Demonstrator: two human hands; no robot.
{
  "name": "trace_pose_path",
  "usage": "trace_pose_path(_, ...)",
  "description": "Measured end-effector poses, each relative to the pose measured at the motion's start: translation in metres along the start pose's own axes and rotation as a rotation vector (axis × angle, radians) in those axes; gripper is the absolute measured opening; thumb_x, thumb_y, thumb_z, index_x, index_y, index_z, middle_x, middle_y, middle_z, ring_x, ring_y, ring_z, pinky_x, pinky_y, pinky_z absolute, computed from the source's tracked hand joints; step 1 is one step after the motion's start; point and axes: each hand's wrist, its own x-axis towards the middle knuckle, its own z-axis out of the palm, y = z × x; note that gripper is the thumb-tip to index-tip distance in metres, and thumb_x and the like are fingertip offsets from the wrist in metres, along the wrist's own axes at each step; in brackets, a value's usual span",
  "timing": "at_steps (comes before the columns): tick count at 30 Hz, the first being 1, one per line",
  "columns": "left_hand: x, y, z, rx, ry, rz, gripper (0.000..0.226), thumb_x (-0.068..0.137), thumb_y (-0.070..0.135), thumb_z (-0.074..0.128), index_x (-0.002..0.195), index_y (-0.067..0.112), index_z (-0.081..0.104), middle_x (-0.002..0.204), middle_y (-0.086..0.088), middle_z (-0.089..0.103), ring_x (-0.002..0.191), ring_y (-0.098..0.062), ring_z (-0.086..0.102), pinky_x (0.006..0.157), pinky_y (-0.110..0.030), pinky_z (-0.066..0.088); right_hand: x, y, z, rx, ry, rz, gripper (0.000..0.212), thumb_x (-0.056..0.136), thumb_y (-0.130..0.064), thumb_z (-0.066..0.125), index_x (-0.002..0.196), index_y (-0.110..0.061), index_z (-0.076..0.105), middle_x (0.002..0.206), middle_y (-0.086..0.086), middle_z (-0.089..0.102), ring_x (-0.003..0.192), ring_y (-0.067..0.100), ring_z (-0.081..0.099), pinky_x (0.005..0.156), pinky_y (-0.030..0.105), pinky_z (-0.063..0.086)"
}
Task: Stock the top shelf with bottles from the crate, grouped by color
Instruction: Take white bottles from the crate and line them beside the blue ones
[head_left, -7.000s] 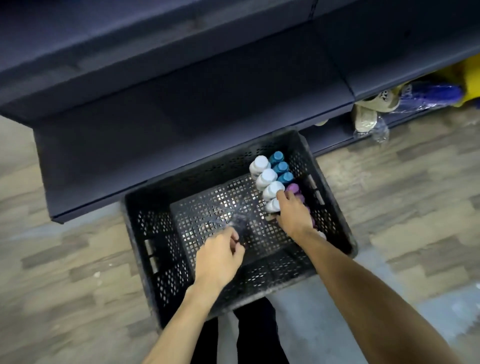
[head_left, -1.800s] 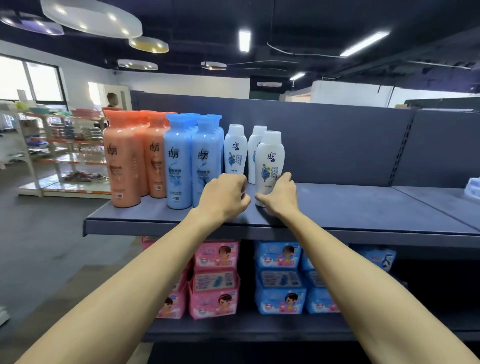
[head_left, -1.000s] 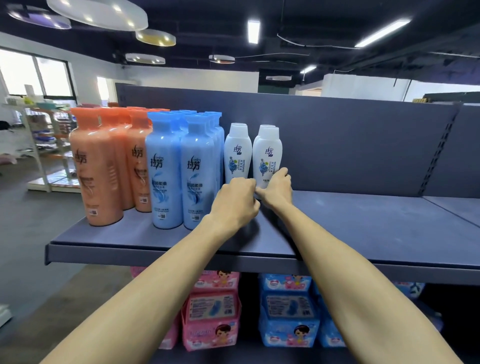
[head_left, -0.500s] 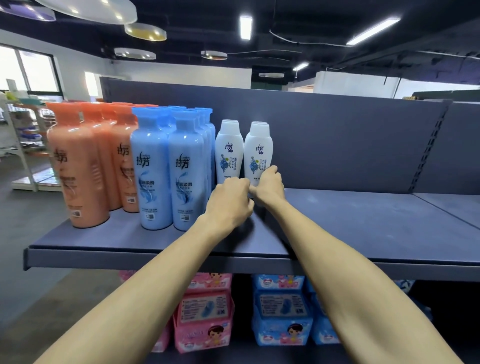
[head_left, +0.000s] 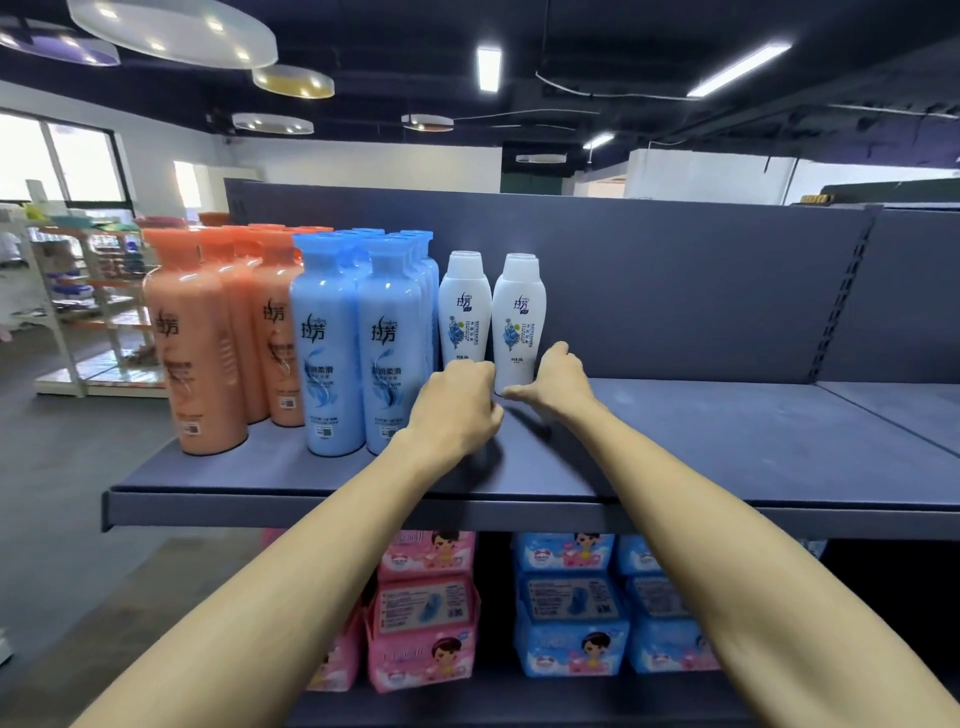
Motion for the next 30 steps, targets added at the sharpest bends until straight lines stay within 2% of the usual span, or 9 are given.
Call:
trace_pose_path(3, -0.002, 0.009, -0.004, 0.049, -0.011, -0.003, 0.012, 0.084, 0.02, 0.053, 0.091, 0.011, 0.054, 0.097, -0.01, 0.061, 0.086, -0.035, 0.057, 0.069, -0.036, 0.044, -0.013, 0.004, -0.021, -0.07, 0.004, -0.07, 0.067, 0.072, -0.041, 0.085, 0.108, -0.01, 0.038, 0.119, 0.014, 0.054, 0.1, 0.03, 0.054, 0.072, 0.036, 0.042)
trace_pose_path(6, -0.004, 0.022, -0.009, 0.075, -0.016, 0.006, 0.013, 0.084, 0.022, 0.054, 0.093, 0.013, 0.056, 0.099, -0.007, 0.062, 0.087, -0.032, 0.058, 0.068, -0.032, 0.04, -0.024, 0.005, -0.043, -0.129, 0.035, -0.11, 0.061, 0.077, -0.04, 0.081, 0.112, -0.009, 0.042, 0.116, 0.012, 0.055, 0.092, 0.026, 0.05, 0.069, 0.034, 0.039)
trace_pose_path(11, -0.016, 0.052, -0.017, 0.024, 0.004, 0.016, 0.013, 0.083, 0.024, 0.055, 0.092, 0.015, 0.057, 0.097, -0.007, 0.063, 0.086, -0.032, 0.058, 0.067, -0.033, 0.041, -0.049, 0.015, -0.076, -0.155, 0.082, -0.122, 0.064, 0.082, -0.041, 0.076, 0.123, -0.005, 0.043, 0.116, 0.012, 0.055, 0.092, 0.027, 0.051, 0.072, 0.035, 0.043)
trace_pose_path(17, -0.068, 0.106, -0.005, -0.3, 0.133, -0.007, 0.012, 0.081, 0.031, 0.056, 0.087, 0.022, 0.061, 0.082, 0.007, 0.066, 0.08, -0.02, 0.059, 0.064, -0.03, 0.043, -0.1, 0.061, -0.107, -0.099, 0.157, -0.122, 0.053, 0.089, -0.031, 0.068, 0.131, -0.007, 0.046, 0.121, 0.012, 0.059, 0.106, 0.03, 0.057, 0.088, 0.041, 0.05)
trace_pose_path(20, -0.104, 0.123, 0.021, -0.297, 0.105, 0.016, 0.014, 0.083, 0.03, 0.056, 0.089, 0.019, 0.062, 0.086, 0.003, 0.067, 0.083, -0.024, 0.06, 0.068, -0.033, 0.047, -0.134, 0.091, -0.113, -0.171, 0.174, -0.137, 0.05, 0.089, -0.028, 0.067, 0.13, -0.007, 0.049, 0.123, 0.013, 0.061, 0.115, 0.031, 0.056, 0.097, 0.045, 0.047)
trace_pose_path(23, -0.13, 0.134, 0.045, -0.251, 0.065, 0.04, 0.015, 0.084, 0.03, 0.056, 0.088, 0.016, 0.059, 0.089, -0.001, 0.066, 0.085, -0.027, 0.06, 0.067, -0.034, 0.045, -0.168, 0.119, -0.118, -0.226, 0.202, -0.172, 0.044, 0.088, -0.027, 0.067, 0.125, -0.008, 0.053, 0.124, 0.011, 0.062, 0.115, 0.027, 0.058, 0.096, 0.042, 0.047)
trace_pose_path(27, -0.157, 0.153, 0.071, -0.282, 0.004, 0.041, 0.013, 0.082, 0.03, 0.057, 0.086, 0.018, 0.06, 0.086, 0.002, 0.067, 0.084, -0.026, 0.06, 0.064, -0.033, 0.041, -0.205, 0.148, -0.124, -0.216, 0.348, -0.246, 0.029, 0.087, -0.03, 0.067, 0.11, -0.013, 0.06, 0.099, 0.002, 0.064, 0.094, 0.021, 0.061, 0.083, 0.038, 0.05)
trace_pose_path(30, -0.186, 0.166, 0.097, -0.321, -0.063, 0.012, 0.012, 0.081, 0.029, 0.057, 0.087, 0.019, 0.061, 0.084, 0.004, 0.066, 0.083, -0.022, 0.059, 0.063, -0.031, 0.039, -0.231, 0.17, -0.118, -0.214, 0.389, -0.27, 0.027, 0.085, -0.036, 0.067, 0.102, -0.016, 0.06, 0.087, -0.003, 0.059, 0.082, 0.017, 0.056, 0.075, 0.034, 0.048)
